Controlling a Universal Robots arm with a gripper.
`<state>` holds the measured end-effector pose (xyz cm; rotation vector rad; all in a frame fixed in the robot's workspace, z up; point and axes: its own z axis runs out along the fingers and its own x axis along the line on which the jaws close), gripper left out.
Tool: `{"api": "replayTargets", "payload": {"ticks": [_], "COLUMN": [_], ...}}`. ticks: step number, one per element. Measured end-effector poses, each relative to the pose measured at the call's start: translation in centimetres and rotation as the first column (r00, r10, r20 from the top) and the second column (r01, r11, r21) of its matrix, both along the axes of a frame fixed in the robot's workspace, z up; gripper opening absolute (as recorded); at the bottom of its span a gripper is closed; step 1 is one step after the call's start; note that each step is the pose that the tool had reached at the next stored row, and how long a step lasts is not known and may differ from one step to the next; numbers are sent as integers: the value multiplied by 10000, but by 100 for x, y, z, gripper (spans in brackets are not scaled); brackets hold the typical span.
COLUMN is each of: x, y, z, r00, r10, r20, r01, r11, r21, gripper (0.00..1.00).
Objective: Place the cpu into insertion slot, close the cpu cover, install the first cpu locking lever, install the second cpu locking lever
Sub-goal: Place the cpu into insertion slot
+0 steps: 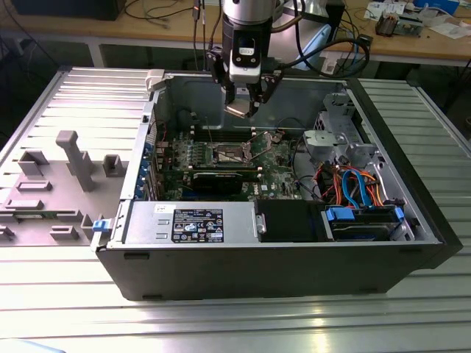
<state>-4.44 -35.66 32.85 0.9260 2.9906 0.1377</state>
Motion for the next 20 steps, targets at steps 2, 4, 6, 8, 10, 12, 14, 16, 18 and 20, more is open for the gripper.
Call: {"api": "replayTargets", "payload": {"ticks": [2,4,6,8,10,12,14,16,18,20], "x": [0,0,0,0,0,0,0,0,0,0], "y": [0,0,0,0,0,0,0,0,0,0], "z": [0,0,0,0,0,0,0,0,0,0], "r00": [10000,9999,9994,9993,9993,9992,9991,9990,9989,9988], "r10": [-23,-157,-345,-368,-385,-402,-419,-437,-462,-489], "r20": [0,-1,0,0,0,-1,0,0,0,0], "r01": [23,157,345,368,385,402,419,437,462,489], "r11": [10000,9999,9994,9993,9993,9992,9991,9990,9989,9988], "r21": [0,-1,-1,-1,-2,-2,-2,-2,-2,-2], "gripper": [55,55,55,55,55,55,55,55,55,55]}}
